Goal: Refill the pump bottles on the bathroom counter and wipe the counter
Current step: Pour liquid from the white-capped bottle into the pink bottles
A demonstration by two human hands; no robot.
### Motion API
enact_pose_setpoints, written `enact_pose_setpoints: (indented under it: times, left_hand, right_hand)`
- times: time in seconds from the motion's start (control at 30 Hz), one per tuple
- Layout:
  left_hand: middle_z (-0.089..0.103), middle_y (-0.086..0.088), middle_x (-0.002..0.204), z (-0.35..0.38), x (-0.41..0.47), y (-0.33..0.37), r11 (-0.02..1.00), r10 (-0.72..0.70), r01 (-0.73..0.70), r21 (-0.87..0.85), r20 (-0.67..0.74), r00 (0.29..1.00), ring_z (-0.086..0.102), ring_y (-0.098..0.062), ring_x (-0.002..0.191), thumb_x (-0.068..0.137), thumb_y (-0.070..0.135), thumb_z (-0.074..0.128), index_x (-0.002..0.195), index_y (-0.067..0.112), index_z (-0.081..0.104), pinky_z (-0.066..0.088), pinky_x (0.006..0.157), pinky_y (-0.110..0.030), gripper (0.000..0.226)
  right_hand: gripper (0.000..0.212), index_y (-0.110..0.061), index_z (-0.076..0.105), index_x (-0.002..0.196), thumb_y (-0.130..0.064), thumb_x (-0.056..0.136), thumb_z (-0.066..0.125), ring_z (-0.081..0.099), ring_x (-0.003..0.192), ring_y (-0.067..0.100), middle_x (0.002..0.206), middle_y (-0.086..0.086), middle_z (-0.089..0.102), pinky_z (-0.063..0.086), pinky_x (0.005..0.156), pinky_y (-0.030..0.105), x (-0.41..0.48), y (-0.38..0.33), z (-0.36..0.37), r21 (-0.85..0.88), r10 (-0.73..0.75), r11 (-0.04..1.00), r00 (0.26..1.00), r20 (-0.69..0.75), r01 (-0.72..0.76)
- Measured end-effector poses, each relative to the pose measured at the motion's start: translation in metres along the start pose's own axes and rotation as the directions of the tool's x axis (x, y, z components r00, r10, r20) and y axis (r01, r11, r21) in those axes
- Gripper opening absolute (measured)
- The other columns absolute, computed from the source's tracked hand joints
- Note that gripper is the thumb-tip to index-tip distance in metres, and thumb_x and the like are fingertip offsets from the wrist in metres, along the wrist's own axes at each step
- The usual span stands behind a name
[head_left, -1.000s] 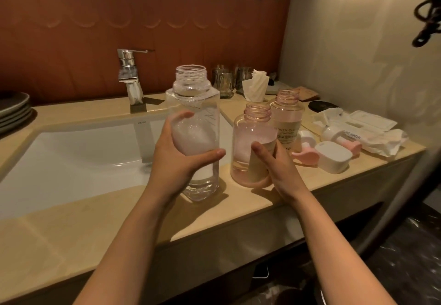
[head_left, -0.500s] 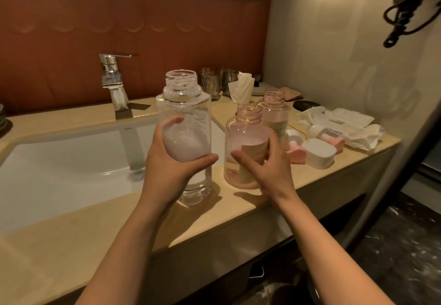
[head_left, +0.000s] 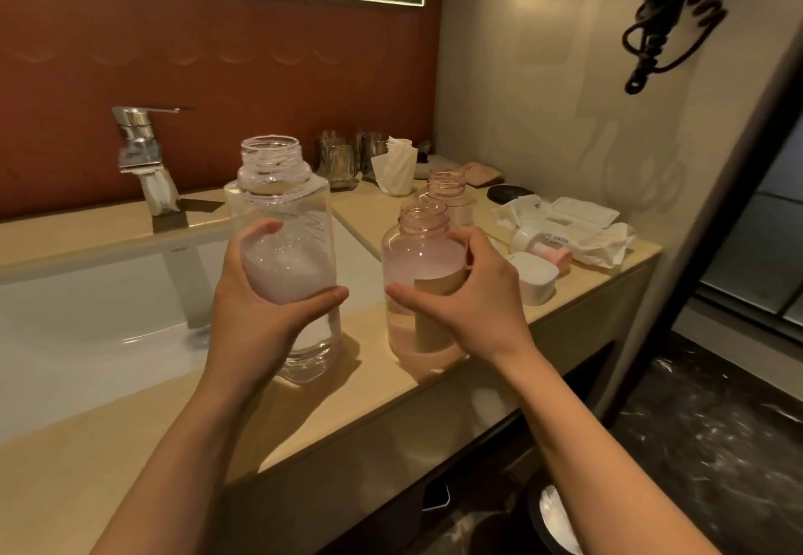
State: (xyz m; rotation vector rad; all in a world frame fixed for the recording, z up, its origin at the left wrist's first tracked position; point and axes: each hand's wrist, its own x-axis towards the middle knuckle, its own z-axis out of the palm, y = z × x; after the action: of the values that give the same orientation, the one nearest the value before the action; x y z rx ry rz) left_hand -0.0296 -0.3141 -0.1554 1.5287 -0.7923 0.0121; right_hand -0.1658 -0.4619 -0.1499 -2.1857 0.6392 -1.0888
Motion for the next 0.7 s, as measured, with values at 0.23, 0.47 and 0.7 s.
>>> enact_pose_setpoints:
  times: [0.23, 0.47, 0.7]
  left_hand:
    - [0.039, 0.005, 0.132, 0.005, 0.003, 0.000, 1.000, 0.010, -0.010, -0.005, 0.006, 1.000, 0.042, -0.015, 0.115, 0.049, 0.033, 0.077, 0.123, 0.039, 0.036, 0.046, 0.080, -0.024, 0.085]
    - [0.040, 0.008, 0.127, 0.011, 0.005, 0.002, 1.000, 0.014, -0.014, -0.014, 0.003, 1.000, 0.042, -0.016, 0.114, 0.048, 0.033, 0.077, 0.123, 0.039, 0.036, 0.045, 0.080, -0.026, 0.085]
    - [0.041, 0.007, 0.128, 0.010, 0.004, 0.003, 1.000, 0.005, -0.005, -0.025, -0.001, 1.000, 0.042, -0.016, 0.114, 0.047, 0.031, 0.077, 0.125, 0.037, 0.038, 0.047, 0.082, -0.029, 0.088]
  right_hand:
    - [0.085, -0.018, 0.052, 0.117, -0.064, 0.047, 0.067, 0.052, 0.090, 0.003, 0.104, -0.010, 0.055, 0.040, 0.065, 0.003, 0.018, 0.000, -0.044, 0.045, 0.038, 0.998, 0.999, -0.036, -0.037]
    - [0.089, -0.022, 0.054, 0.112, -0.073, 0.040, 0.068, 0.055, 0.100, 0.014, 0.106, -0.008, 0.059, 0.050, 0.081, 0.034, 0.017, 0.027, -0.056, -0.030, 0.109, 0.993, 0.991, -0.071, -0.112]
    - [0.091, -0.020, 0.052, 0.117, -0.072, 0.043, 0.067, 0.055, 0.105, 0.015, 0.114, -0.004, 0.058, 0.051, 0.084, 0.033, 0.012, 0.049, -0.047, 0.007, 0.125, 0.992, 0.991, -0.042, -0.125]
